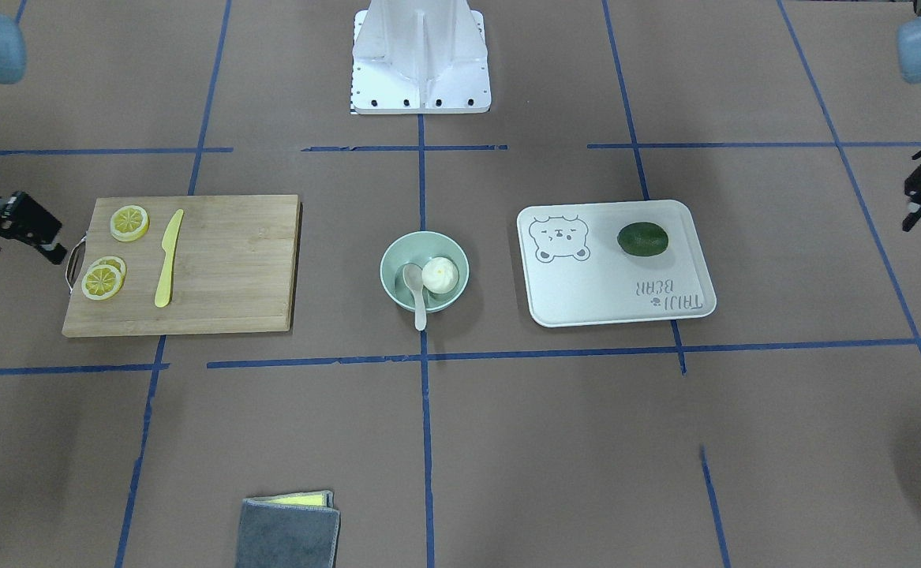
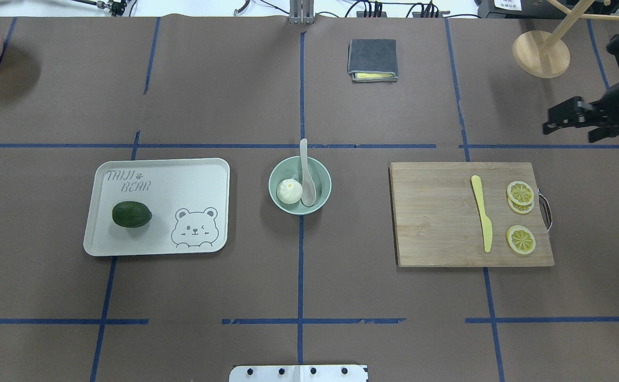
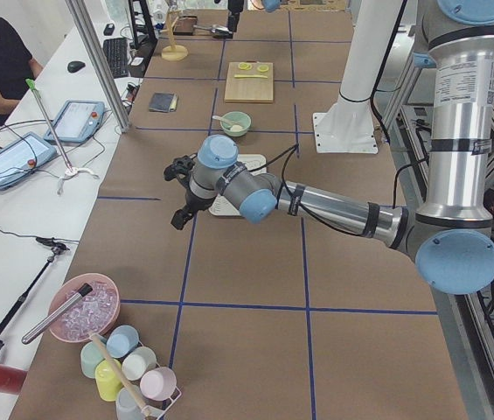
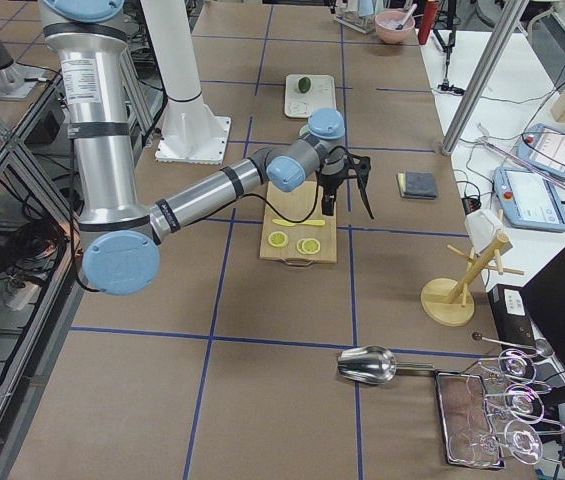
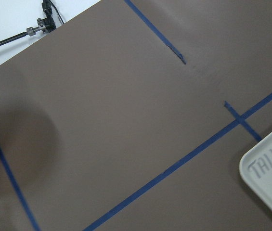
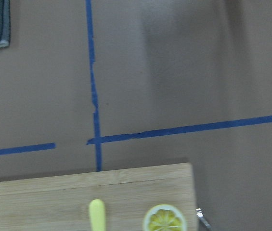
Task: Put spoon and bun in bowl
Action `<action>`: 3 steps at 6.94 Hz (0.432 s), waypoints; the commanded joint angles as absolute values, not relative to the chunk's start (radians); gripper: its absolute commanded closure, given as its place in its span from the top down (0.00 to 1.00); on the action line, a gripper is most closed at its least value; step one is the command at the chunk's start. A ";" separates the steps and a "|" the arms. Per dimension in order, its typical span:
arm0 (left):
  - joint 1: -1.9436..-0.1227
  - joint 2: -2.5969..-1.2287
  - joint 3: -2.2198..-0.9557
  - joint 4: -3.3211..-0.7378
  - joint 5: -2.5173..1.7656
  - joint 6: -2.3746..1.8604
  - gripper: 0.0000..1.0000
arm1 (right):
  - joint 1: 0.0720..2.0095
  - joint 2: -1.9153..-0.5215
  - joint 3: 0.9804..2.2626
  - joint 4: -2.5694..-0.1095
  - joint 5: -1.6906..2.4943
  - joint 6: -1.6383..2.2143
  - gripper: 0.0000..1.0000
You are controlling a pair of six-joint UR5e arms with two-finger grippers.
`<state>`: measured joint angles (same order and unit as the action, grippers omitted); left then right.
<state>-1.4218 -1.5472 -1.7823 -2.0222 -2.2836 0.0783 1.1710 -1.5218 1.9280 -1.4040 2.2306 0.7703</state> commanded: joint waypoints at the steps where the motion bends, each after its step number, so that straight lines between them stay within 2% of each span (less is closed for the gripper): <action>1: -1.548 -1.580 -1.767 -1.709 -2.352 0.175 0.99 | 1.351 -1.598 1.924 -1.579 2.240 0.333 1.00; 2: -1.549 -1.612 -1.772 -1.498 -2.358 0.169 1.00 | 1.411 -1.614 1.919 -1.633 2.244 0.246 1.00; 3: -1.548 -1.609 -1.795 -1.436 -2.359 0.166 1.00 | 1.443 -1.641 1.913 -1.666 2.338 0.189 1.00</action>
<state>-1.5433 -1.5986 -1.7754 -1.5696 -2.3538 0.1665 1.3895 -1.6105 1.9196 -1.6144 2.2651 0.2867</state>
